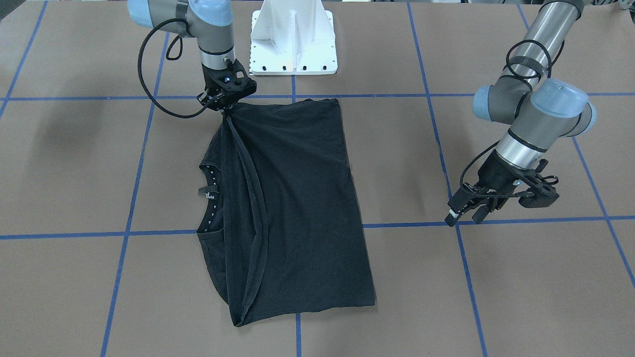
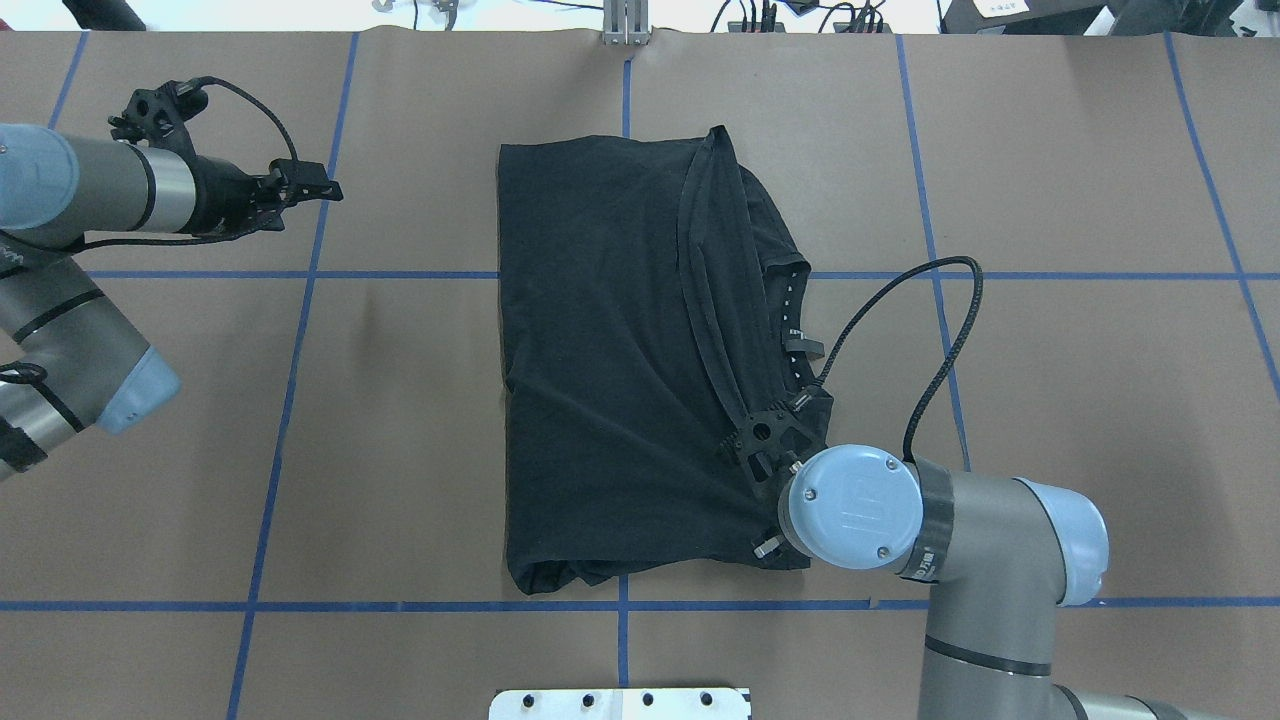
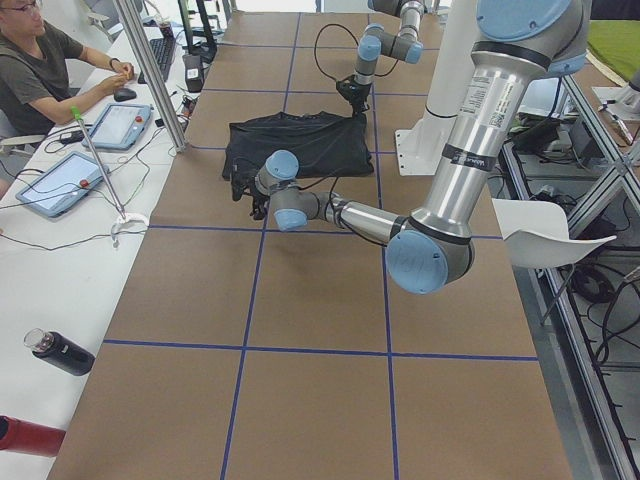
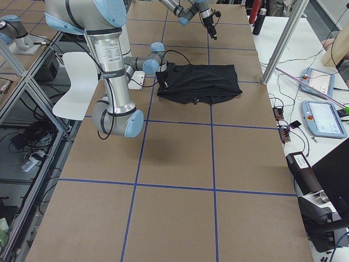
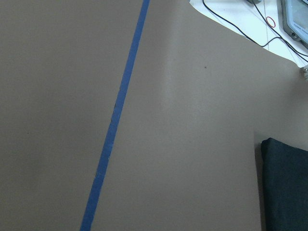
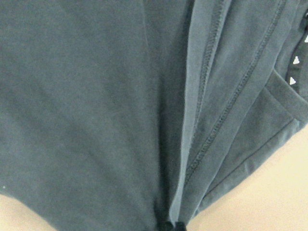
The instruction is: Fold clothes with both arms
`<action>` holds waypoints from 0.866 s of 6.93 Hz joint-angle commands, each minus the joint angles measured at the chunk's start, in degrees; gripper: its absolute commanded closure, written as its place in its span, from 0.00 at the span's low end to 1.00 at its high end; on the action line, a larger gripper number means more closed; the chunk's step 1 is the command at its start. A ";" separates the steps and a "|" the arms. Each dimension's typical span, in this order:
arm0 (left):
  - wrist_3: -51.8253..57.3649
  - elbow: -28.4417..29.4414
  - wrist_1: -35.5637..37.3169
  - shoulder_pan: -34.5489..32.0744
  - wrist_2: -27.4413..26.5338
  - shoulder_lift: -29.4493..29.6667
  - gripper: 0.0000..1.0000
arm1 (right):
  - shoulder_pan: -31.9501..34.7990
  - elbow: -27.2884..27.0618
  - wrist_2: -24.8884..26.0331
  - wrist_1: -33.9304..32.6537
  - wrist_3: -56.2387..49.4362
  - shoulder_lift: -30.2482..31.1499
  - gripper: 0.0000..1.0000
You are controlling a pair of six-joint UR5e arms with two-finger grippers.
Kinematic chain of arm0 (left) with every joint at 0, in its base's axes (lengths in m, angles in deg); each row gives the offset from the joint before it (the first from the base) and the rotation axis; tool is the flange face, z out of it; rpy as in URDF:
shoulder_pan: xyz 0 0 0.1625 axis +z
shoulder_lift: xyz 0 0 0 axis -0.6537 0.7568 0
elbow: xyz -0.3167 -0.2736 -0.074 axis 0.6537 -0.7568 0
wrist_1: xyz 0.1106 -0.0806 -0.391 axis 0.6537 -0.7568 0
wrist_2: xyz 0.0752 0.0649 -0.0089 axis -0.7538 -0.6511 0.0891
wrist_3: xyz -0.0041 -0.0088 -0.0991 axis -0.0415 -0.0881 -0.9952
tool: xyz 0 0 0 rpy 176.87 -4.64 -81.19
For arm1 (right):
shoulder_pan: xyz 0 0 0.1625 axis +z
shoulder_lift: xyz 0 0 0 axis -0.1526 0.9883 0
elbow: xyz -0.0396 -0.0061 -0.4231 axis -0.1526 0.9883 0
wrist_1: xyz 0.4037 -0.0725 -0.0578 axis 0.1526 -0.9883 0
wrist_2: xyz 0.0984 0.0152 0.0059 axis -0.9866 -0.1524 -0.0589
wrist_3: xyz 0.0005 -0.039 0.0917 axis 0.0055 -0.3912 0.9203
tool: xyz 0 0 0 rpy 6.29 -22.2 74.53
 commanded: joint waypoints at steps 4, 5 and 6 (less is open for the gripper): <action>-1.23 -0.21 -0.09 0.02 -0.01 0.05 0.01 | -3.45 -1.17 2.74 0.08 6.12 2.03 0.42; -1.32 -0.21 -0.09 0.02 -0.10 0.05 0.01 | -3.27 -1.52 2.74 0.08 6.21 2.03 0.40; -1.32 -0.29 -0.09 -0.07 -0.10 0.05 0.01 | -3.18 -2.66 2.74 0.25 9.95 2.55 0.37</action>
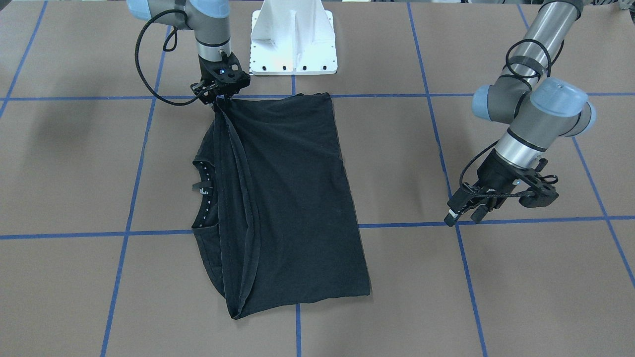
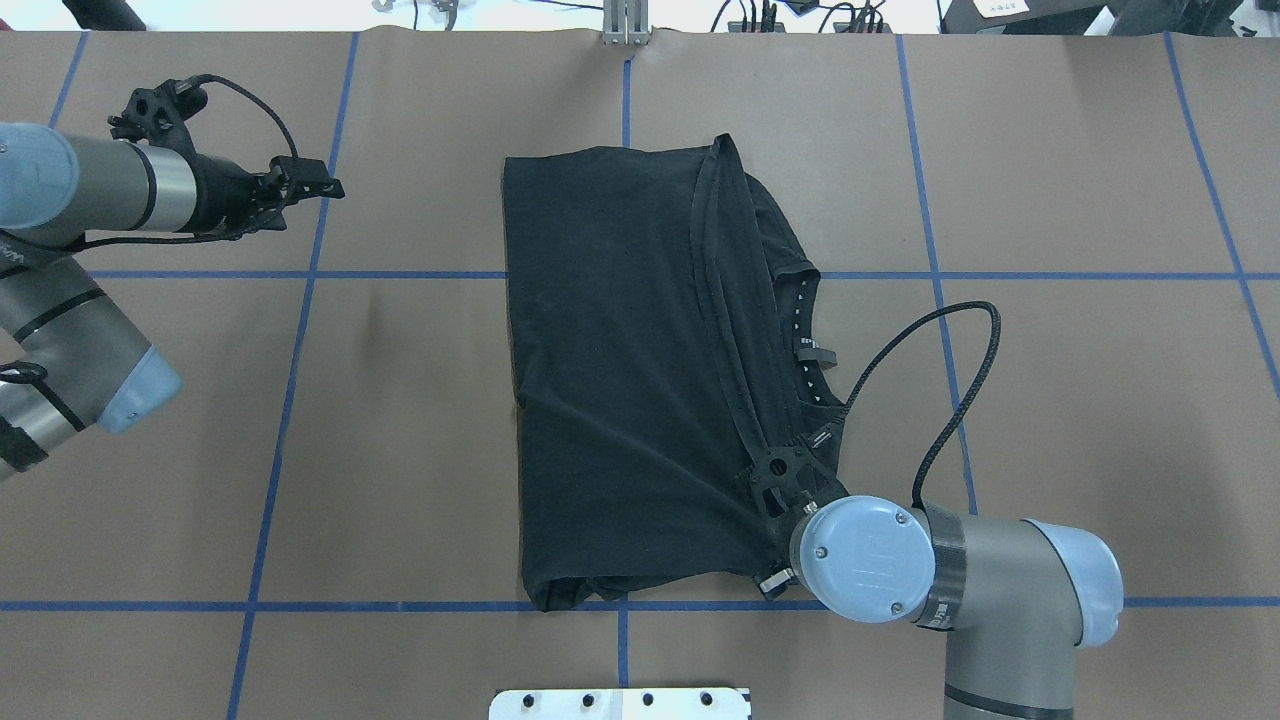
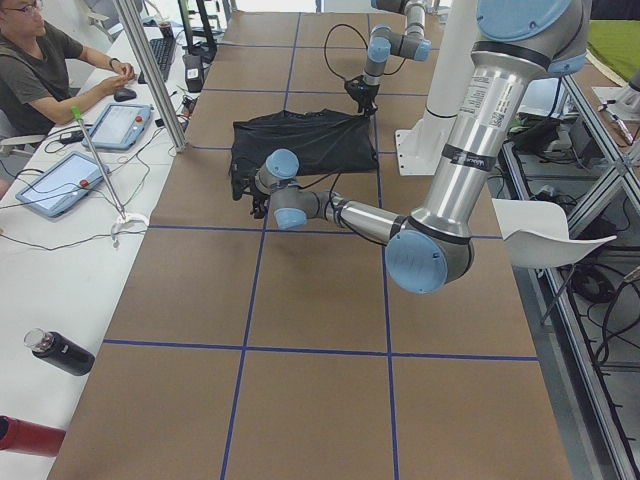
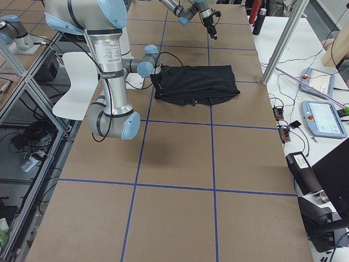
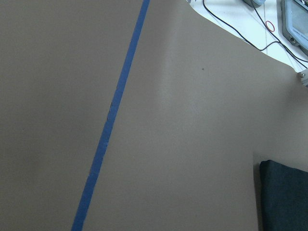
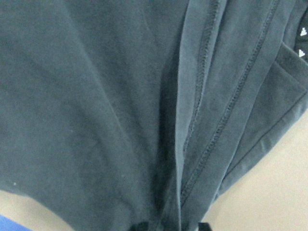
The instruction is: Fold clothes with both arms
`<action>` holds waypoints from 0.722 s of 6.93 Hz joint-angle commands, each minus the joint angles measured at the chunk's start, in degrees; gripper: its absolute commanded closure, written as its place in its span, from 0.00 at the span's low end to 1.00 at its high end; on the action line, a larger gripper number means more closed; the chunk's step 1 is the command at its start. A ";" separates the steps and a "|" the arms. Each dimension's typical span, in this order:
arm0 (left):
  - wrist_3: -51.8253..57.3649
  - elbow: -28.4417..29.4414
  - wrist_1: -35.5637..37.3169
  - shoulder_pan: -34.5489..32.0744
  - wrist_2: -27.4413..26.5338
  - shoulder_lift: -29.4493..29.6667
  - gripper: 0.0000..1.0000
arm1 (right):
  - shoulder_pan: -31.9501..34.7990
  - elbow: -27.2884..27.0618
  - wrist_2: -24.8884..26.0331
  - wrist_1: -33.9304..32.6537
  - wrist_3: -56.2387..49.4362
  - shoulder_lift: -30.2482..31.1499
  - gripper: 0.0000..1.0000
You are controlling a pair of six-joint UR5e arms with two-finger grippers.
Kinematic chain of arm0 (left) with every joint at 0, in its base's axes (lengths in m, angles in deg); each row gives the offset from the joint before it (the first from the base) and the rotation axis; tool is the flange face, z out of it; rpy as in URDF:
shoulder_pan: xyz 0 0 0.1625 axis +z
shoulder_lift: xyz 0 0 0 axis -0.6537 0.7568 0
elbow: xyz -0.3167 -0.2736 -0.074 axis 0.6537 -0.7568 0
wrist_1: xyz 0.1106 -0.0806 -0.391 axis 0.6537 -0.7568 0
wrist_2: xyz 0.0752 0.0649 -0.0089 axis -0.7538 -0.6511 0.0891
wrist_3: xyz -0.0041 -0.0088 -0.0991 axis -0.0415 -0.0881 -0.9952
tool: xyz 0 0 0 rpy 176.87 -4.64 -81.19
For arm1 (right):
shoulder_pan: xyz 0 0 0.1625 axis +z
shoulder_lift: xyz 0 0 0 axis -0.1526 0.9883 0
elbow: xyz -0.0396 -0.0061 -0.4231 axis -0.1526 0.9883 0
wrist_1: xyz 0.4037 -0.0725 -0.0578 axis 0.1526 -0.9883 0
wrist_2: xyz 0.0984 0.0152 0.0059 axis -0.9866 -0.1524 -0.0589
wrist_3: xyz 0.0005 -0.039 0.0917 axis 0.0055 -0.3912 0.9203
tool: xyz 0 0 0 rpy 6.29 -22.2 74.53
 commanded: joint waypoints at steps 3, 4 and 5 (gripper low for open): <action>-0.04 -0.24 0.00 -0.08 0.06 -0.01 0.01 | -0.40 -1.34 -0.08 1.28 36.11 -0.39 0.39; -0.04 -0.15 0.09 0.01 0.06 -0.01 0.01 | -0.31 -1.08 -0.17 5.72 47.71 0.56 0.42; -0.04 -0.15 0.00 0.01 0.06 -0.01 0.01 | -0.31 -0.81 0.01 8.99 56.71 1.70 0.41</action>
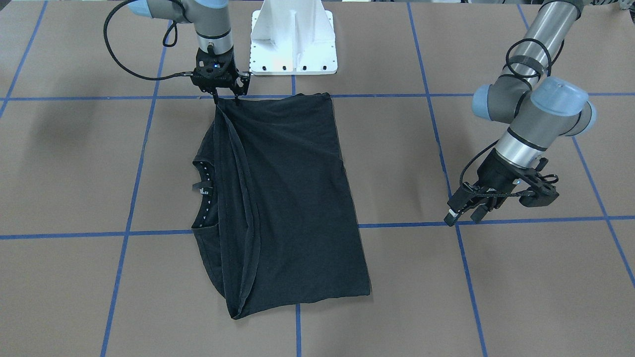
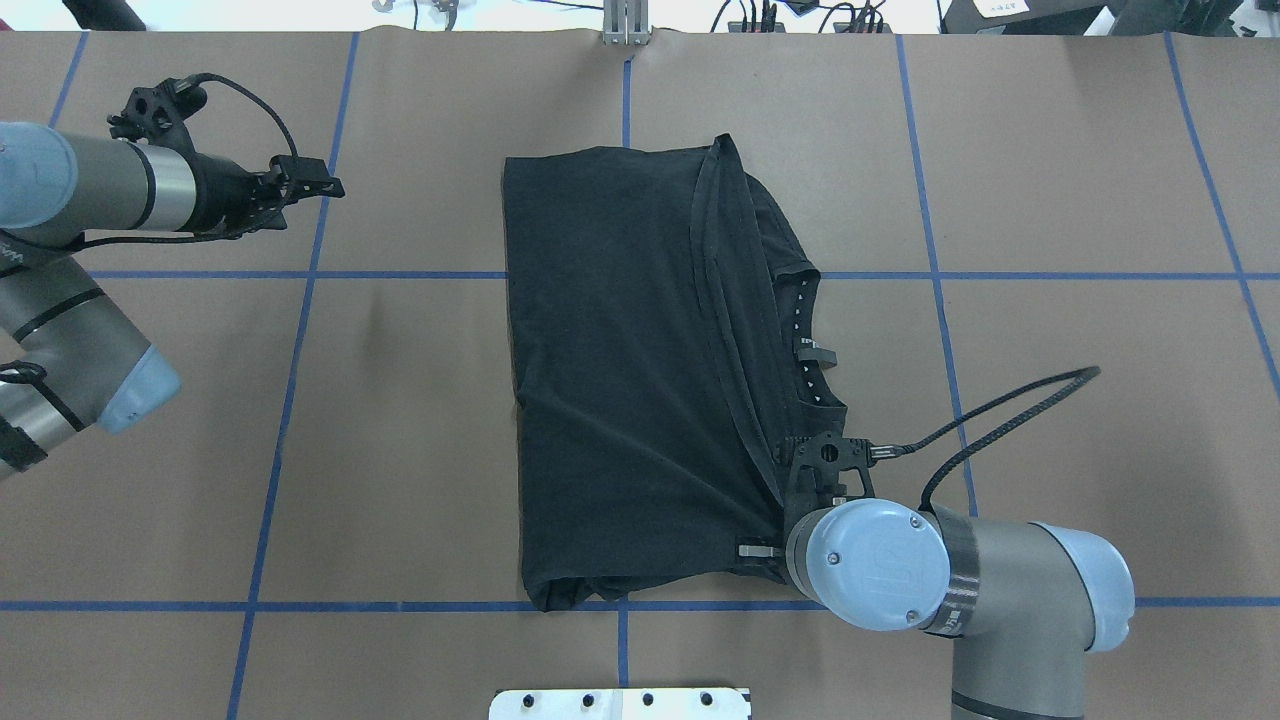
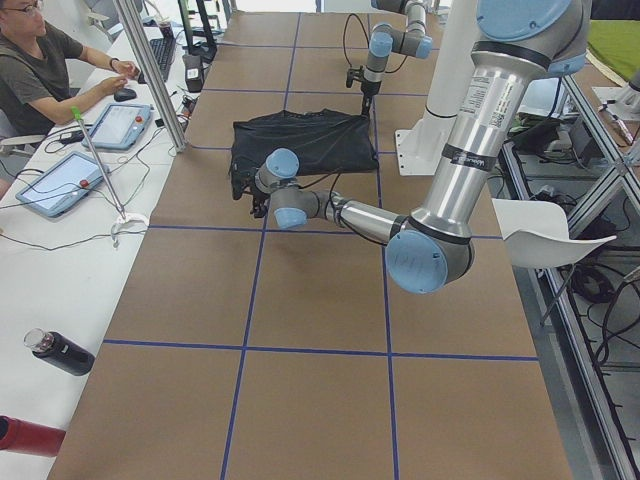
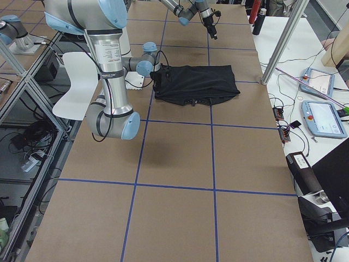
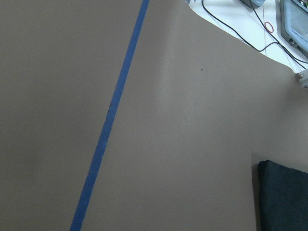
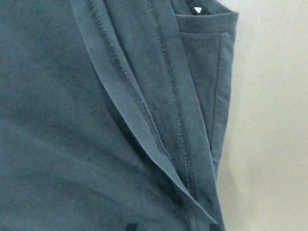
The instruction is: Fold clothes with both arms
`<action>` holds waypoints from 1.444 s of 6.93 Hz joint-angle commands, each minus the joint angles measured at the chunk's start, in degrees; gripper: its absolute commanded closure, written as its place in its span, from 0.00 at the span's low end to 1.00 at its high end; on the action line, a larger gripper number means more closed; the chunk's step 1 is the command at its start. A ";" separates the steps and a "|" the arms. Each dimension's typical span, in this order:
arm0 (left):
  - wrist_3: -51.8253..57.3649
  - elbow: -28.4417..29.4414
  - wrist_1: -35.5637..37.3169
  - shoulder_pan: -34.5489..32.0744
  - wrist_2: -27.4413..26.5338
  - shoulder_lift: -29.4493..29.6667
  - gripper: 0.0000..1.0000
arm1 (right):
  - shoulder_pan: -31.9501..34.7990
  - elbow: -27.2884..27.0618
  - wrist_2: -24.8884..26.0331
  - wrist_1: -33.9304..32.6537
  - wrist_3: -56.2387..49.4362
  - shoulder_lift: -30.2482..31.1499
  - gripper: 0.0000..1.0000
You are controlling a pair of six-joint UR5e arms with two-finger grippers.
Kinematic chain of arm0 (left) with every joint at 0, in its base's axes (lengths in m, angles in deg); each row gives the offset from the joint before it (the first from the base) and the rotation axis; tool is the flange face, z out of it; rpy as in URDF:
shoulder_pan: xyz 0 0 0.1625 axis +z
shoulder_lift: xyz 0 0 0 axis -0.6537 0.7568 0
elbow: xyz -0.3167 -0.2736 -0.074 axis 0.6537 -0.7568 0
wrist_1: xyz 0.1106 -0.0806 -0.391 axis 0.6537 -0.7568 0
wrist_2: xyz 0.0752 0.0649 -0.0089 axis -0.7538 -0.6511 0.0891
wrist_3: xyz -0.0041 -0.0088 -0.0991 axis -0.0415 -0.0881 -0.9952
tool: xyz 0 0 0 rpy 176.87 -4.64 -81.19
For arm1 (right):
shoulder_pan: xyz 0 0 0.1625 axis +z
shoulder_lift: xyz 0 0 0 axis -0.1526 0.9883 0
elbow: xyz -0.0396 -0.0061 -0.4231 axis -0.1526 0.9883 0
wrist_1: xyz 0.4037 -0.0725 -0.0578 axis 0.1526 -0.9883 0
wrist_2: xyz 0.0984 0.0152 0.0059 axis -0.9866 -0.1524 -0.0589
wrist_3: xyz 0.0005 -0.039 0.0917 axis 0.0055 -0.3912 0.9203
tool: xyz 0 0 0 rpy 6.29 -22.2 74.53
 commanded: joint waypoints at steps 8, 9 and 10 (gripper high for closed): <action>0.00 -0.77 0.05 -0.06 -0.09 0.00 0.01 | 0.00 1.87 -0.61 4.58 19.26 1.94 0.24; 0.00 -1.03 0.05 -0.06 -0.17 -0.09 0.01 | 0.52 2.57 -0.69 4.58 19.26 1.77 0.25; 0.00 -1.12 -0.04 -0.06 -0.09 -0.09 0.01 | 0.70 2.84 -0.61 4.76 19.96 1.85 0.25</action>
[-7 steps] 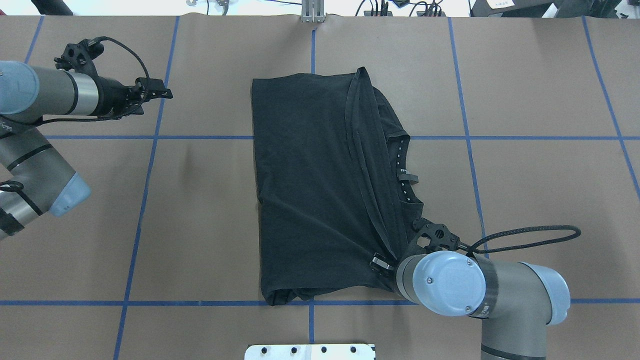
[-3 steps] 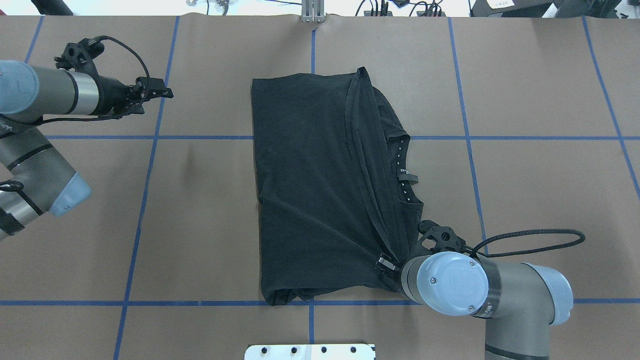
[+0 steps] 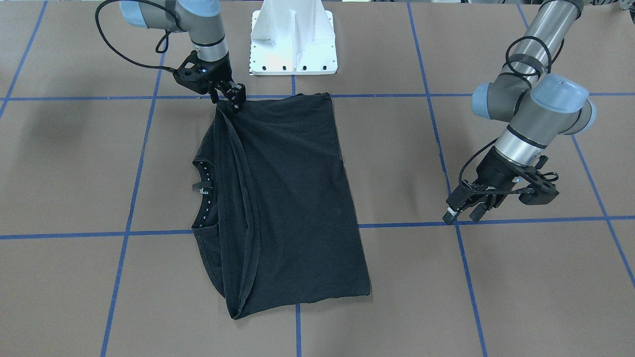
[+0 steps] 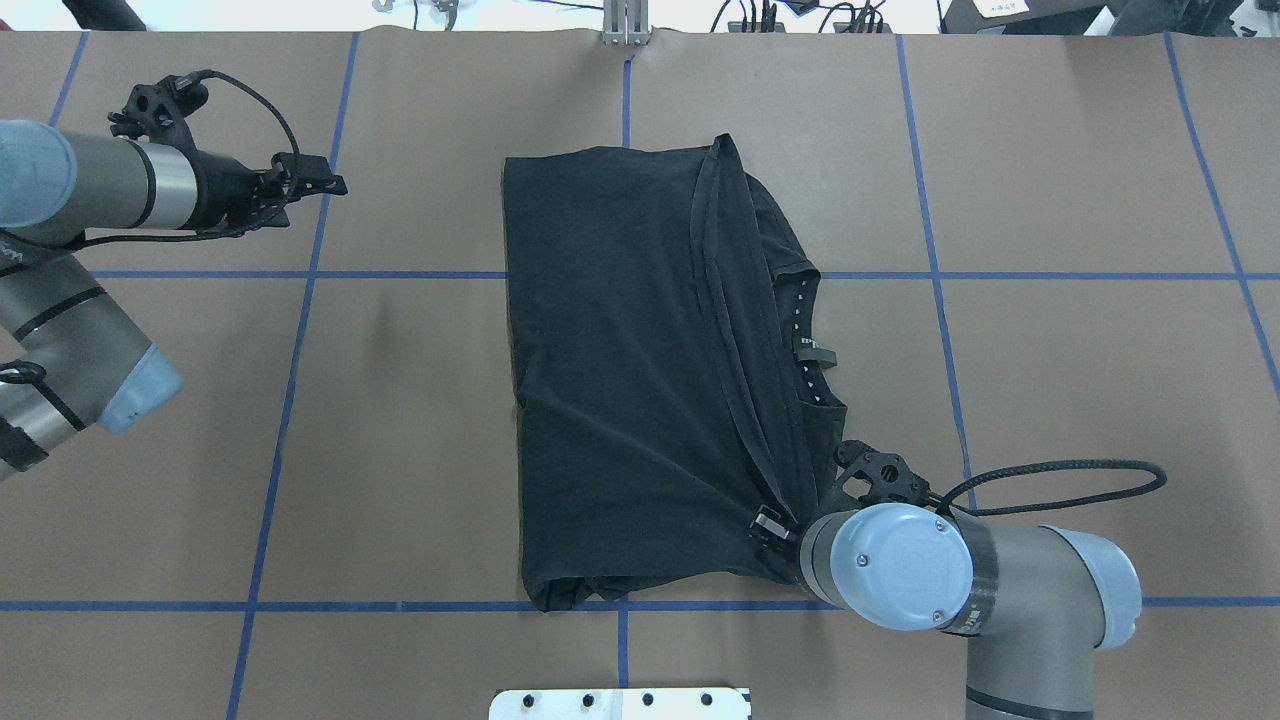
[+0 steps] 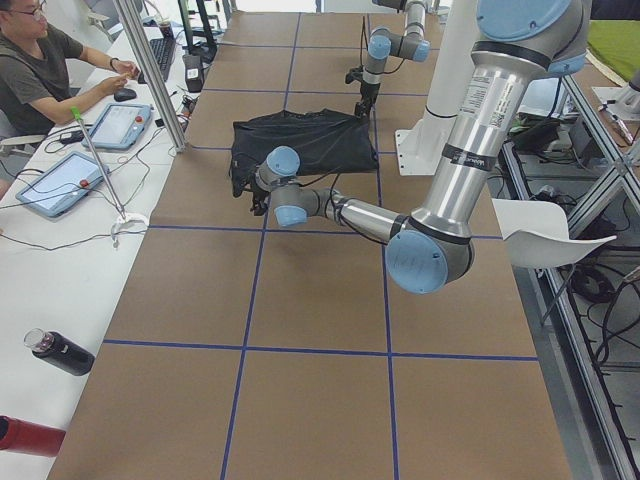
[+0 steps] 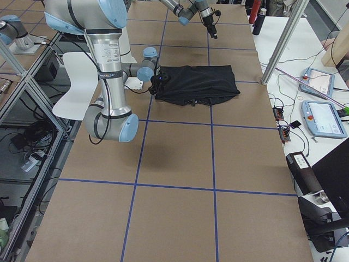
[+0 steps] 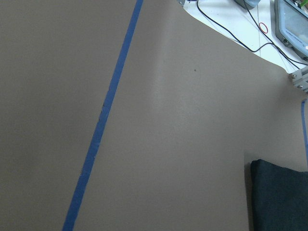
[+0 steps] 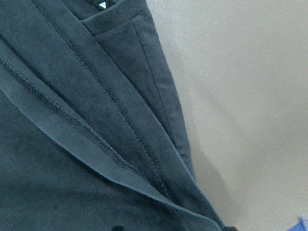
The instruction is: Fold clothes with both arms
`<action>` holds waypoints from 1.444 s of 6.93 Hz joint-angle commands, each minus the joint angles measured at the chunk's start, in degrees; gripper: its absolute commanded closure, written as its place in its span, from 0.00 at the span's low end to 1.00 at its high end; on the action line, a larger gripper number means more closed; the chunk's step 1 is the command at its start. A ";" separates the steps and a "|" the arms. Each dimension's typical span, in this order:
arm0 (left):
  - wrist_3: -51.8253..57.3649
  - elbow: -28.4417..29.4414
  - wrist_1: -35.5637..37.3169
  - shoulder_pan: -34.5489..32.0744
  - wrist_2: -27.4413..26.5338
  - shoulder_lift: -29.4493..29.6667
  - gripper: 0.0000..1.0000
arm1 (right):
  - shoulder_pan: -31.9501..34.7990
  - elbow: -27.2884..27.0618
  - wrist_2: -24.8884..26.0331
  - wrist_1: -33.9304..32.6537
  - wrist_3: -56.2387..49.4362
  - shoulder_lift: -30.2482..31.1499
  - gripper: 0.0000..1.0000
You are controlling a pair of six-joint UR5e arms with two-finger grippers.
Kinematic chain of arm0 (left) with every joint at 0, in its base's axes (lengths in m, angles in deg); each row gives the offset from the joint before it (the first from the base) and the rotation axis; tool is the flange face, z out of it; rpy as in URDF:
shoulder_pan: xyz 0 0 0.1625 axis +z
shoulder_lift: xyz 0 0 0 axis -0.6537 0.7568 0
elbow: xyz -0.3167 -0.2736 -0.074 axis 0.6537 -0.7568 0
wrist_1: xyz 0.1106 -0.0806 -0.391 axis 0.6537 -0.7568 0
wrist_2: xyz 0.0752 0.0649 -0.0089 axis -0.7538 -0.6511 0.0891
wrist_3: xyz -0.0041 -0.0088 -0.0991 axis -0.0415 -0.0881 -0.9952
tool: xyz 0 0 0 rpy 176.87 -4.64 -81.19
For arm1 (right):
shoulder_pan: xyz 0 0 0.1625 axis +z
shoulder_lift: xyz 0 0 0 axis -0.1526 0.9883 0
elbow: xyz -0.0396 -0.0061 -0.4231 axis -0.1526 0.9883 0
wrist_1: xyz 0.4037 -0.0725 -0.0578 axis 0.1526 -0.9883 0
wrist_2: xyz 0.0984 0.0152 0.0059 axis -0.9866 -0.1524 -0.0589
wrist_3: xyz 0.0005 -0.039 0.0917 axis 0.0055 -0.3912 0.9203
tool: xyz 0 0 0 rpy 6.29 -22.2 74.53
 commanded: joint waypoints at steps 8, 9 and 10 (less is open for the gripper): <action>0.00 -1.67 0.03 -0.19 -0.05 -0.57 0.01 | 1.01 2.42 0.05 3.22 2.27 -0.38 0.29; 0.00 -1.67 0.03 -0.10 0.04 -0.57 0.01 | 1.01 2.60 0.05 3.22 2.27 -0.38 0.34; 0.00 -1.67 0.03 -0.19 -0.05 -0.57 0.01 | 1.09 2.60 0.05 3.22 2.36 -0.47 0.60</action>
